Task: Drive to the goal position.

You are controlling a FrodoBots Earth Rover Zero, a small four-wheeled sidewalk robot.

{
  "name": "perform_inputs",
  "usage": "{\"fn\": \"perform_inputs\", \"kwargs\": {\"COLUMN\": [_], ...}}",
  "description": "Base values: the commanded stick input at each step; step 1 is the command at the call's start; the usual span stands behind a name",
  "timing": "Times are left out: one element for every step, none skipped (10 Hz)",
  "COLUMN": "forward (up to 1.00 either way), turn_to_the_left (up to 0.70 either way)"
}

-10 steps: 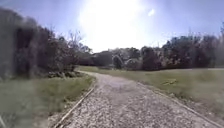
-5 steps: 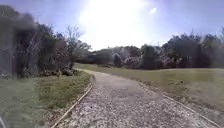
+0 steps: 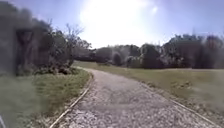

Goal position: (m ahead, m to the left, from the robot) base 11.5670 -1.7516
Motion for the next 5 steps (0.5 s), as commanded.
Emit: {"fn": "perform_inputs", "kwargs": {"forward": [0.70,0.70,0.70,0.70,0.70], "turn_to_the_left": [0.00,0.00,0.00,0.00,0.00]}}
